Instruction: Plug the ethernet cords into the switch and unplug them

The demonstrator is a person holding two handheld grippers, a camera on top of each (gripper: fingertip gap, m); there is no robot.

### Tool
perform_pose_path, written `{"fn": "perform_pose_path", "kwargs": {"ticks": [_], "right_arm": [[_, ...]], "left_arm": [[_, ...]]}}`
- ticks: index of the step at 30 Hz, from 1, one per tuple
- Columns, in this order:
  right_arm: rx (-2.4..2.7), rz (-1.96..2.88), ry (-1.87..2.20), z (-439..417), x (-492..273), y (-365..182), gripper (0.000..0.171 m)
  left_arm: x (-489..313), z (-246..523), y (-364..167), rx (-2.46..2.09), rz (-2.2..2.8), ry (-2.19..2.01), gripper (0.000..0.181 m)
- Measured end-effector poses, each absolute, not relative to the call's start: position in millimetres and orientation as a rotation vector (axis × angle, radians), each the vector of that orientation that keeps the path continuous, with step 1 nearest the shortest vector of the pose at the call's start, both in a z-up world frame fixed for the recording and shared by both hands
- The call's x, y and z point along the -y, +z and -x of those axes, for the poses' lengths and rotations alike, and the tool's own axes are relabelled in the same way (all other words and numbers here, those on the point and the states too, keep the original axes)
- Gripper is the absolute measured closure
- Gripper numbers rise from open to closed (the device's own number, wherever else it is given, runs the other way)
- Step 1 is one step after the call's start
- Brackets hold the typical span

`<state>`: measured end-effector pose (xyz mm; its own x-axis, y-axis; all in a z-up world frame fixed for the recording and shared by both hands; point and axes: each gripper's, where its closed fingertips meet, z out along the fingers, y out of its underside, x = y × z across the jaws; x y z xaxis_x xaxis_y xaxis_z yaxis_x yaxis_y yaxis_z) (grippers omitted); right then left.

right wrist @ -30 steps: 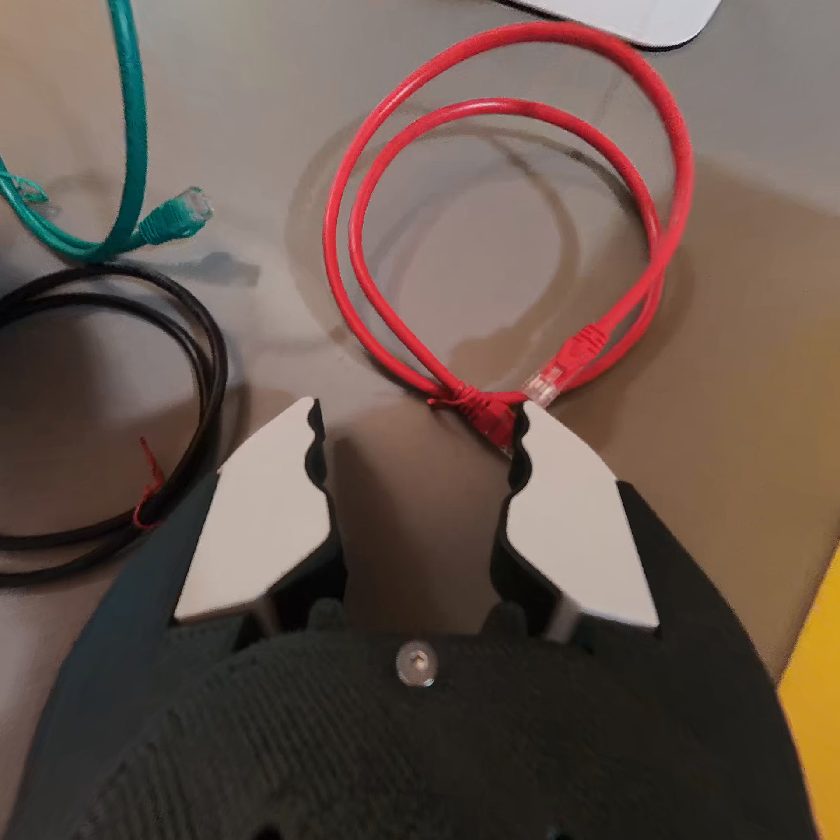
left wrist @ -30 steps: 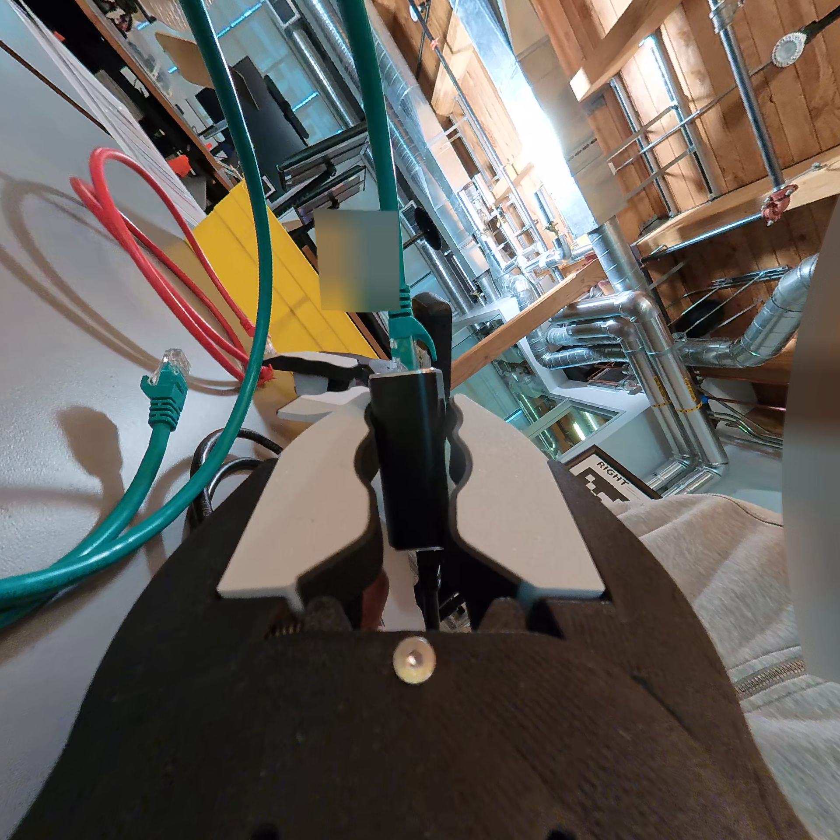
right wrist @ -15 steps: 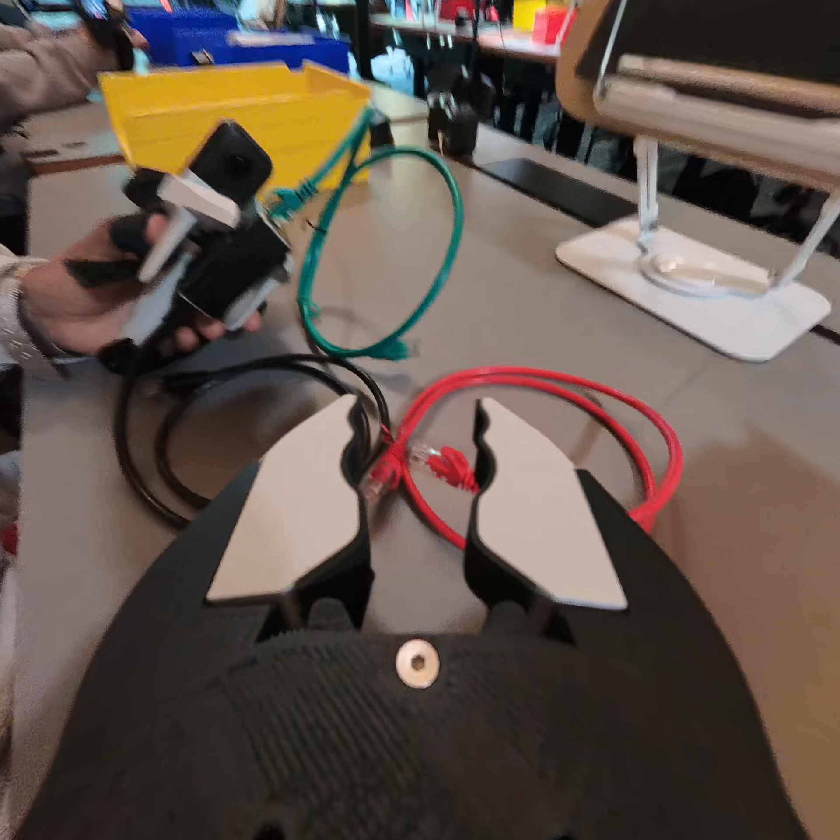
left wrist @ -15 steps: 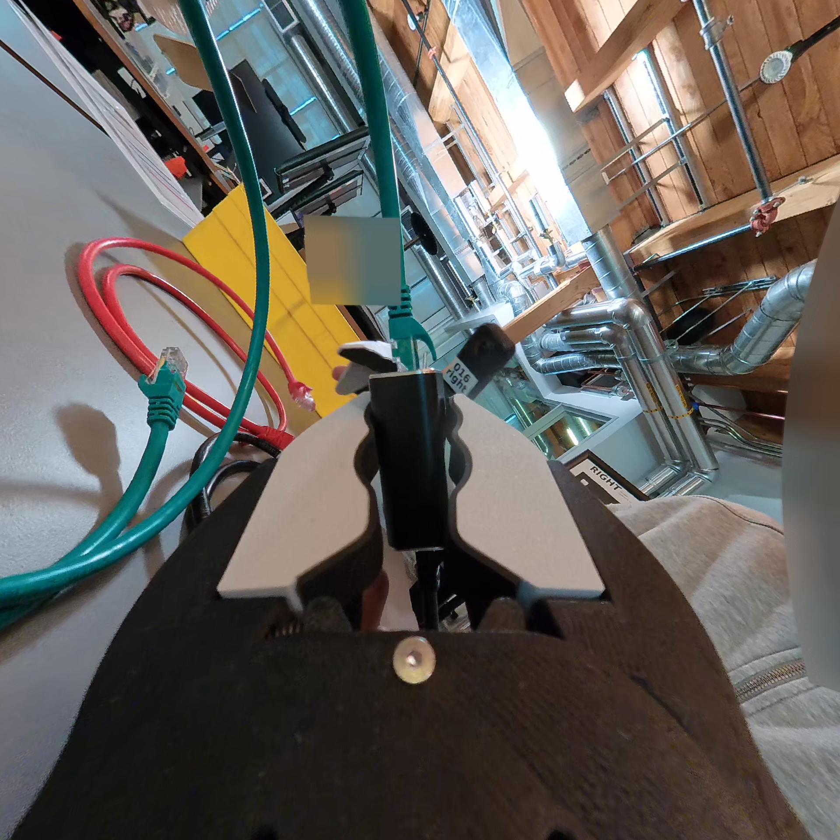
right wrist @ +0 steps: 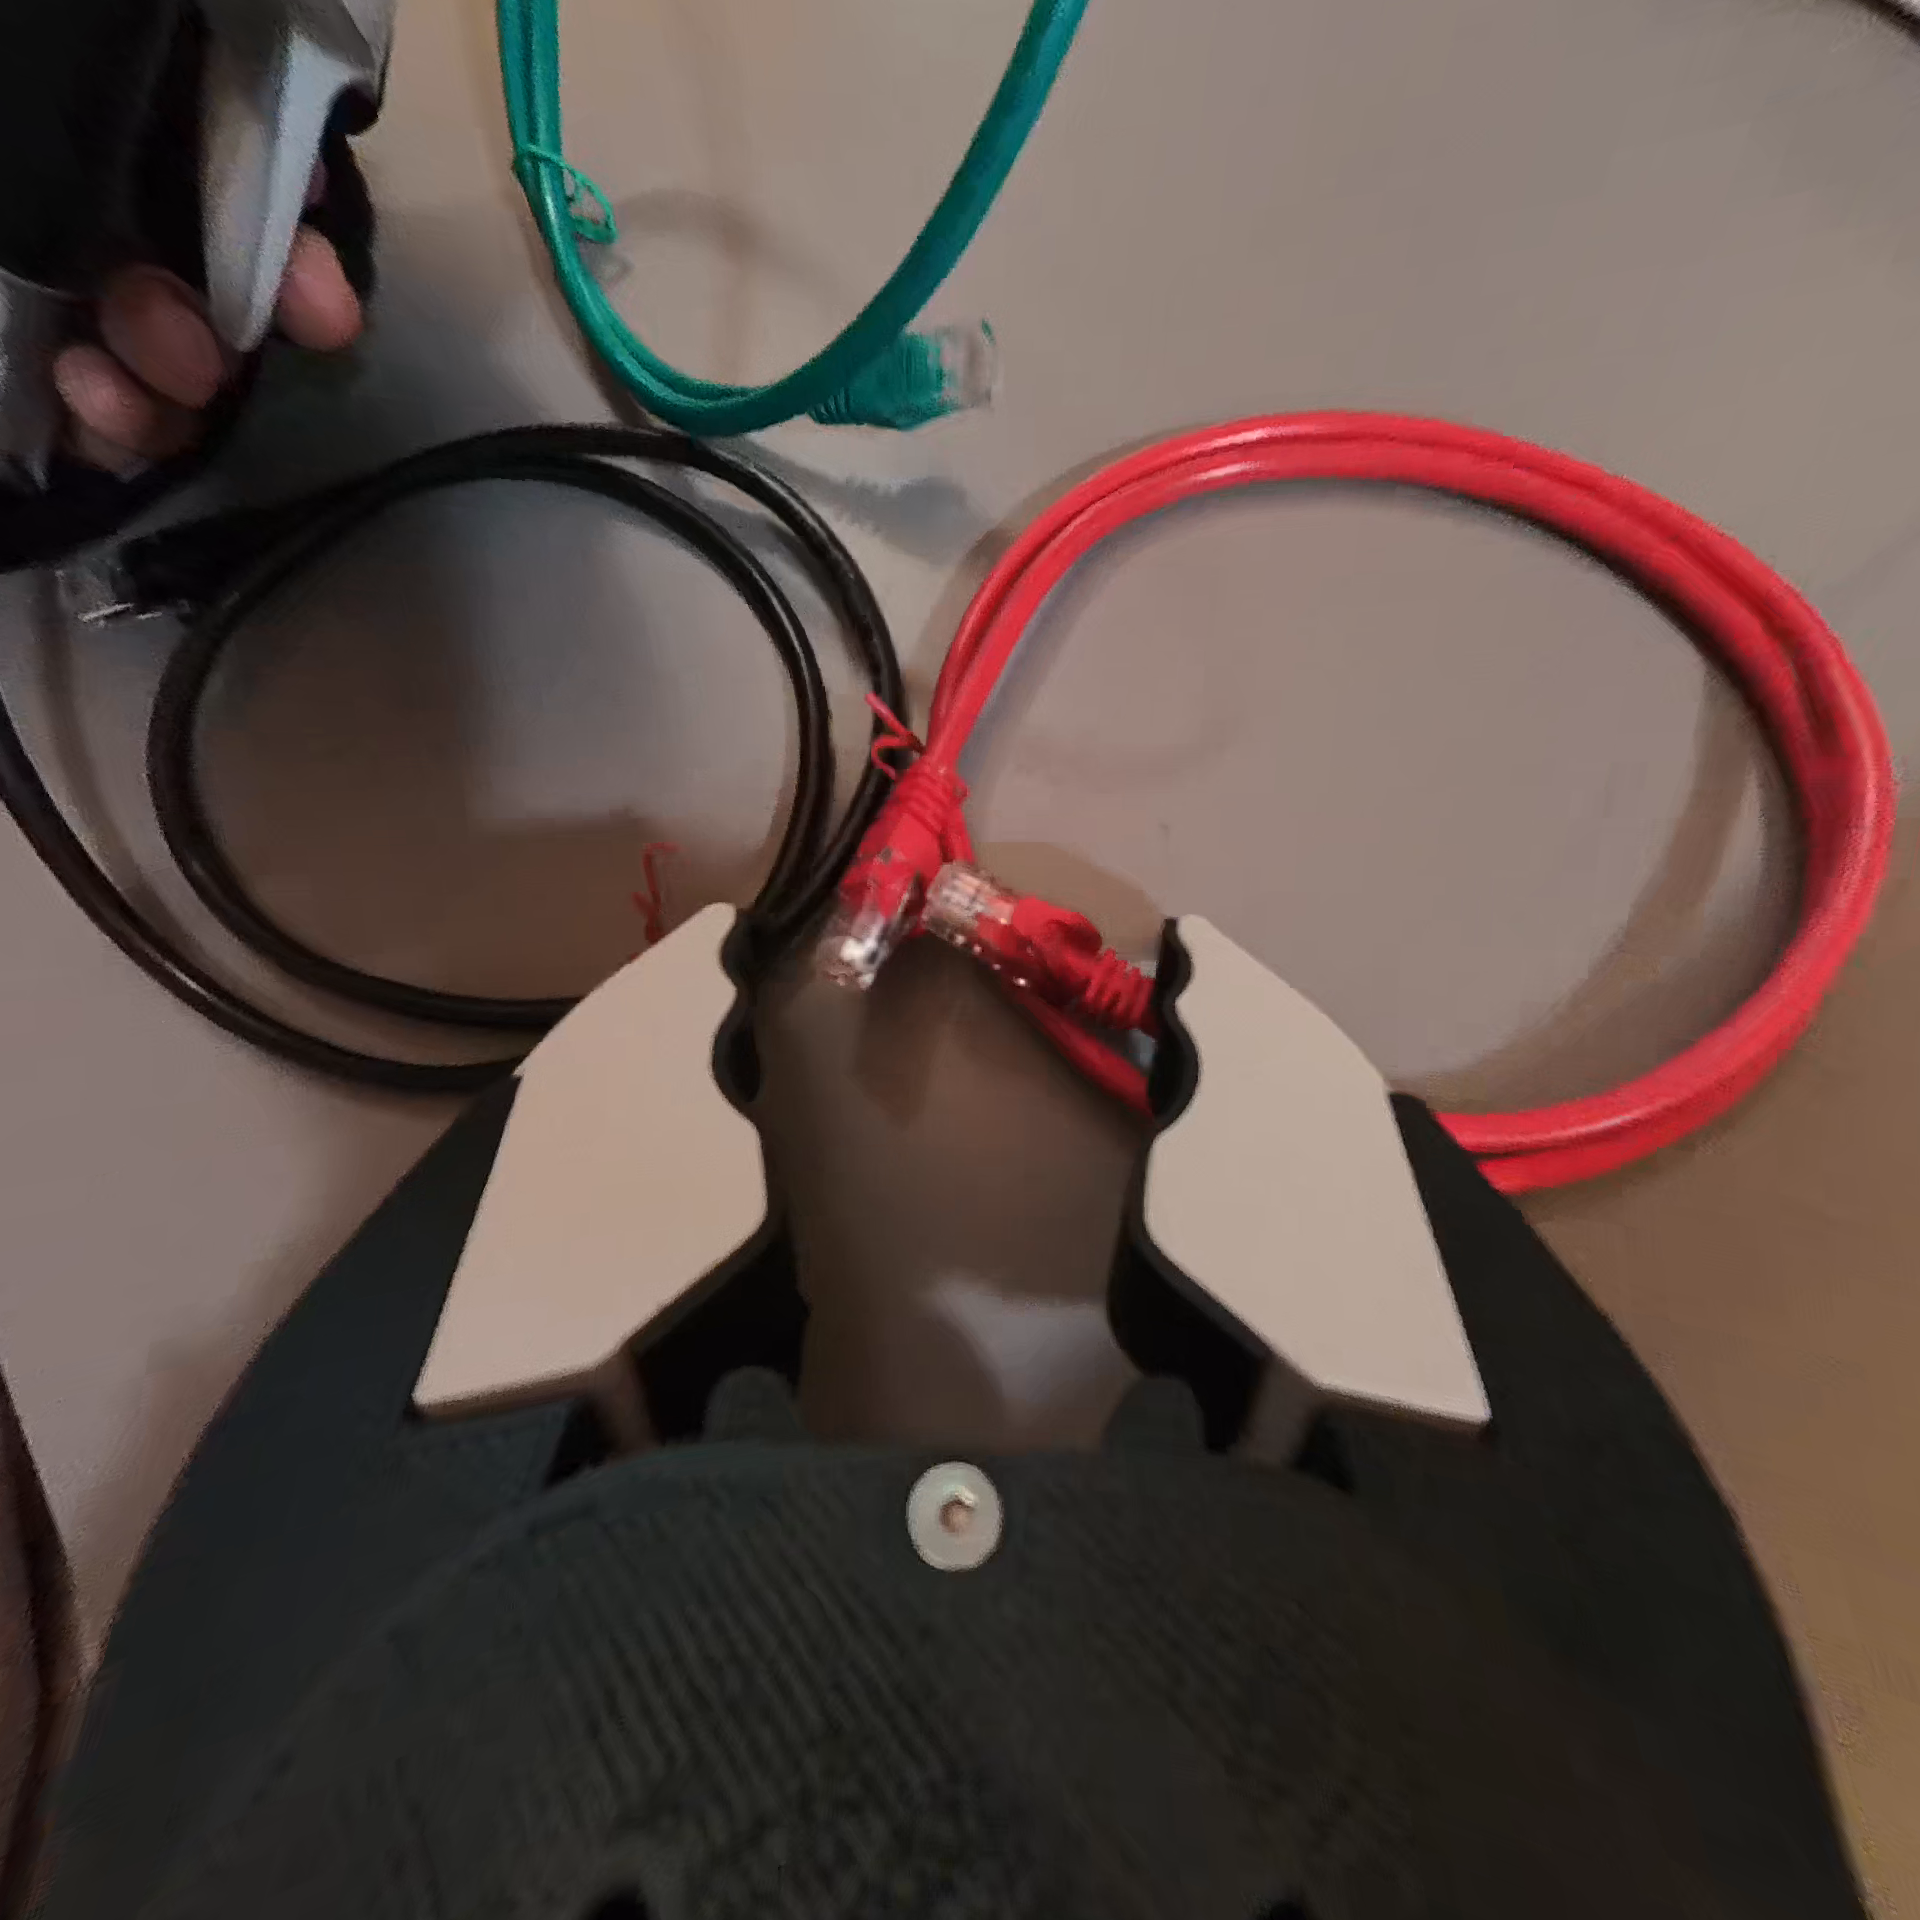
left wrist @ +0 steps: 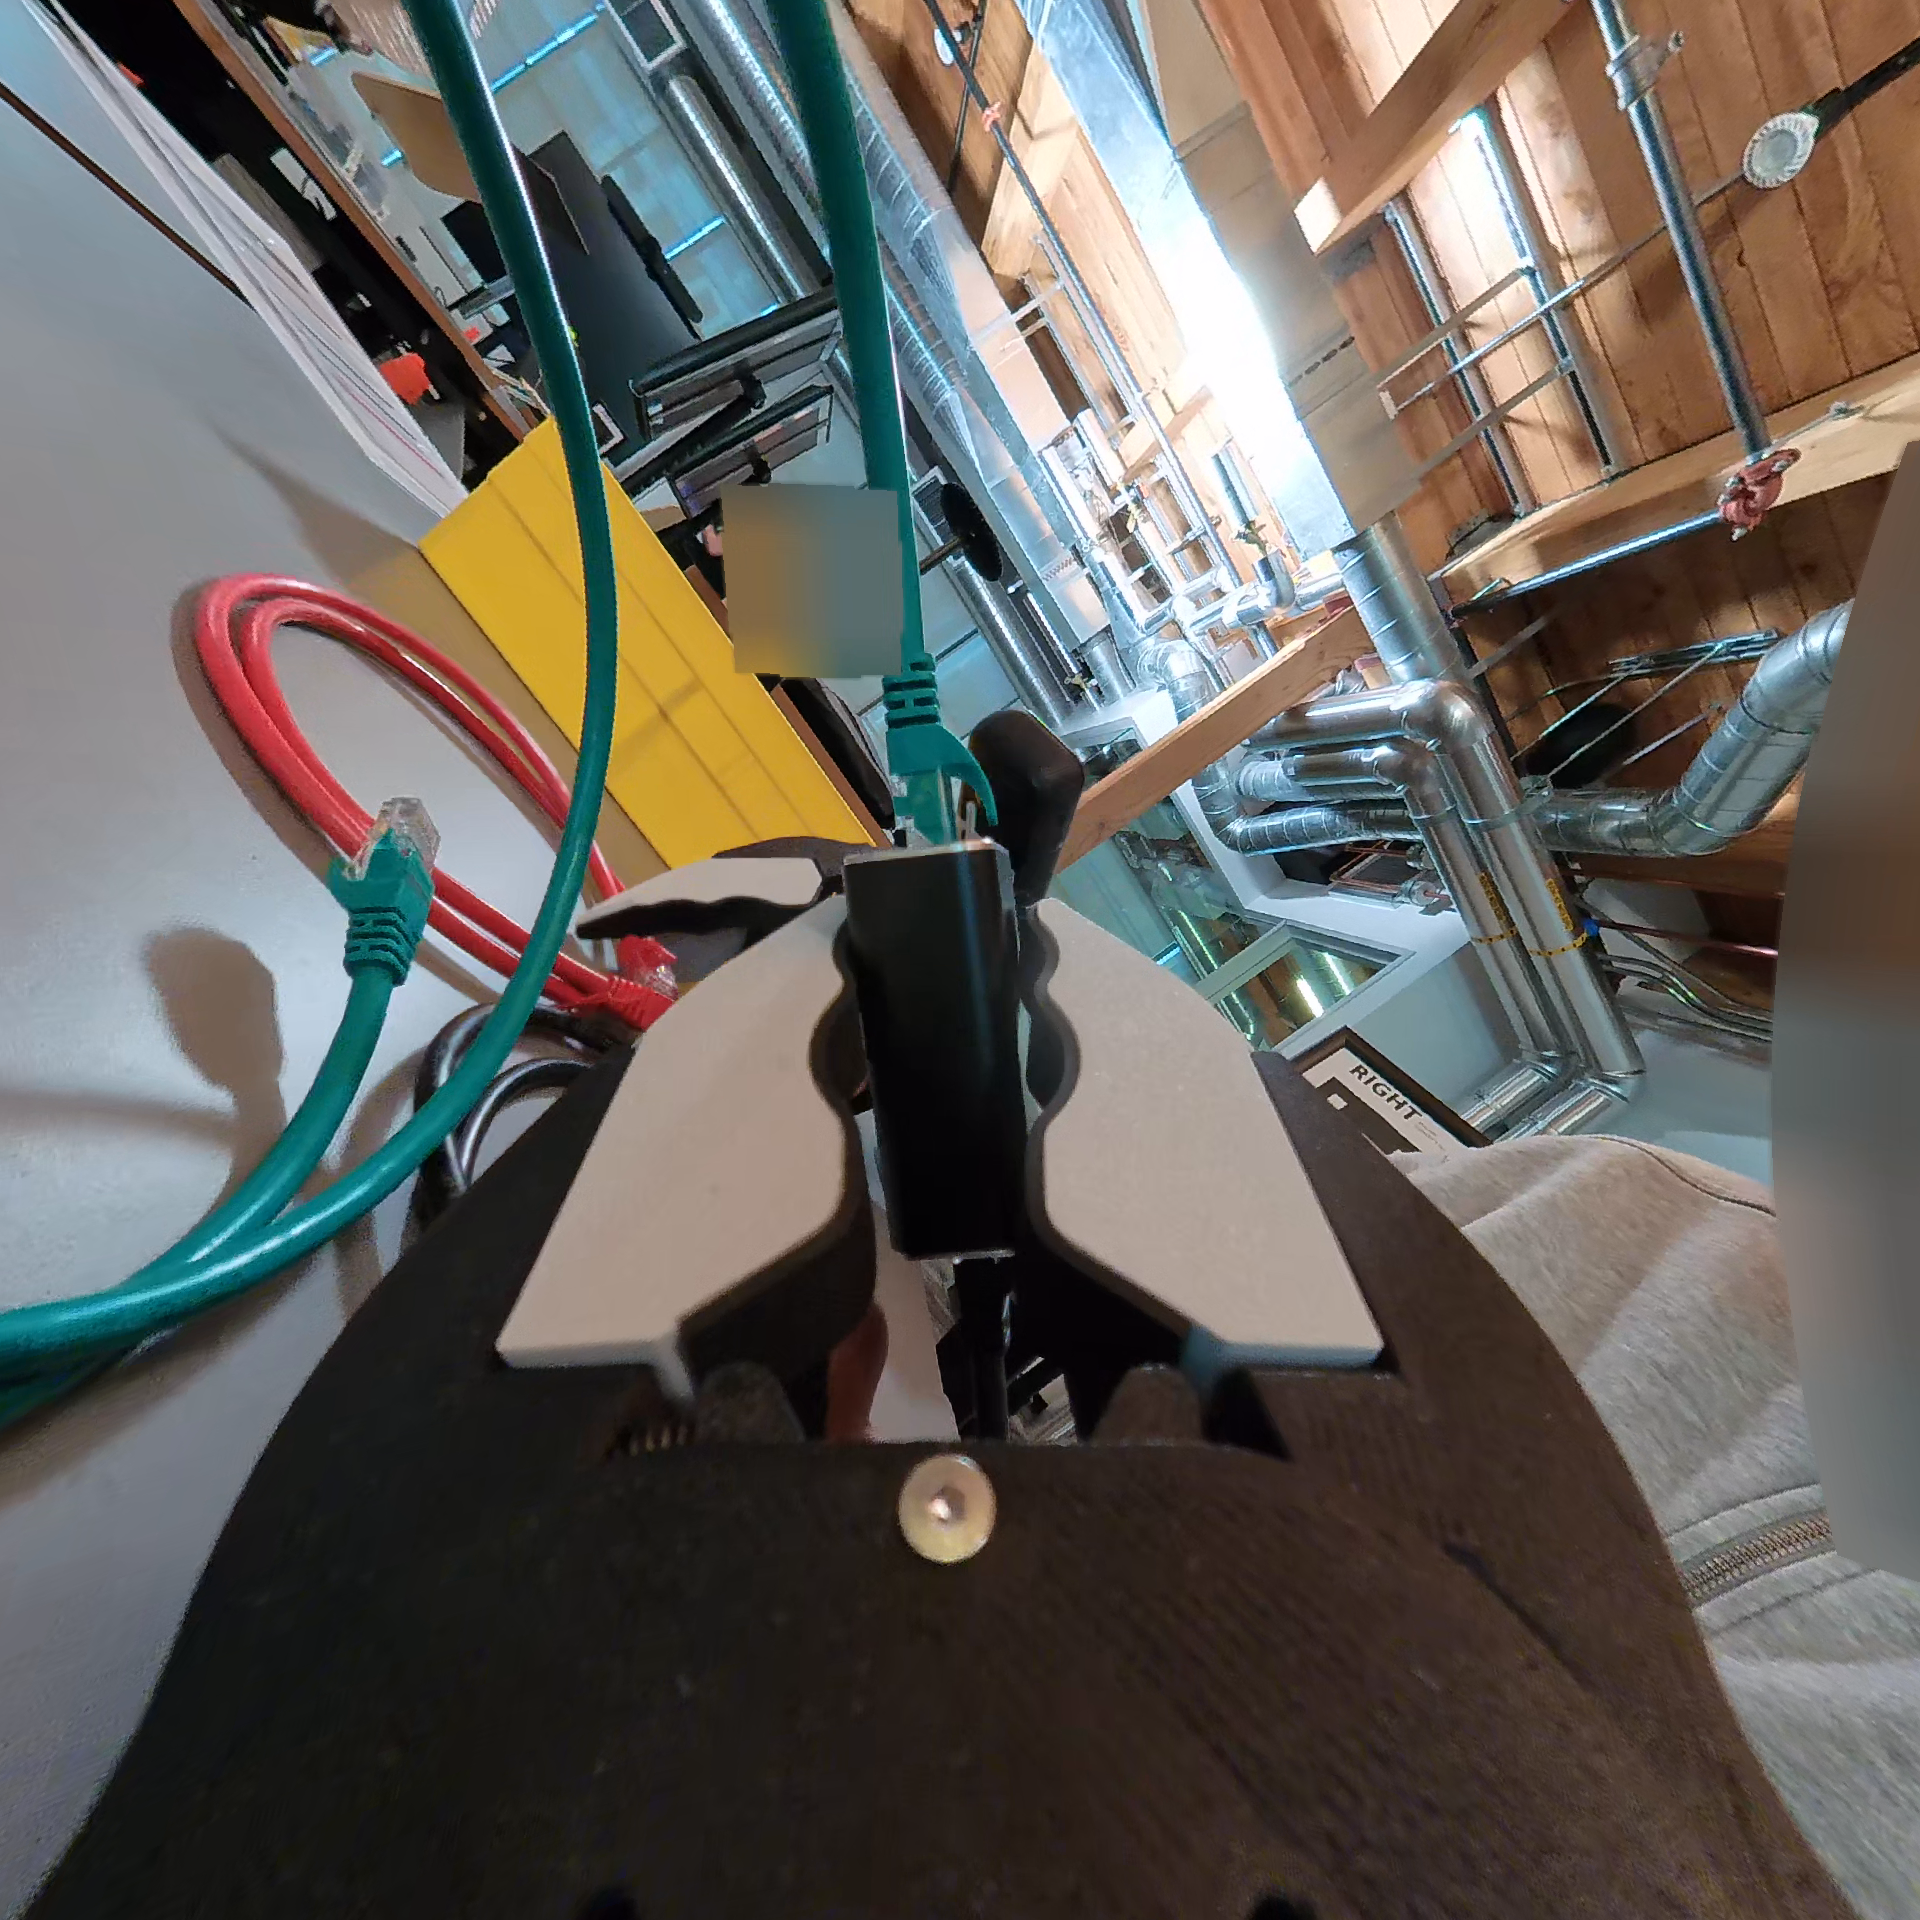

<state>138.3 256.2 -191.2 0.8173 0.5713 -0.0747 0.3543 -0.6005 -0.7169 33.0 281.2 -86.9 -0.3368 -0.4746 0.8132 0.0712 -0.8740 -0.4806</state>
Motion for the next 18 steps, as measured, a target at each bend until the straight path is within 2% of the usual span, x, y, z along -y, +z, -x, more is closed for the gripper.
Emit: {"fn": "perform_pose_path", "kwargs": {"ticks": [3, 10, 11, 18], "right_arm": [[0.669, 2.276, 0.411, -137.9, -254.7, -190.8, 0.112], [0.673, 2.301, 0.418, -140.8, -250.8, -188.9, 0.12], [0.655, 2.286, 0.425, -142.5, -251.5, -185.6, 0.135], [0.437, 2.118, 0.587, -154.2, -259.4, -147.1, 0.15]], "left_arm": [[-281.1, -33.1, -87.0, -0.522, 1.561, -2.26, 0.156], [-281.3, -32.8, -86.8, -0.519, 1.559, -2.261, 0.156], [-281.7, -32.6, -86.8, -0.515, 1.559, -2.263, 0.156], [-282.4, -32.4, -86.7, -0.508, 1.558, -2.264, 0.157]]}}
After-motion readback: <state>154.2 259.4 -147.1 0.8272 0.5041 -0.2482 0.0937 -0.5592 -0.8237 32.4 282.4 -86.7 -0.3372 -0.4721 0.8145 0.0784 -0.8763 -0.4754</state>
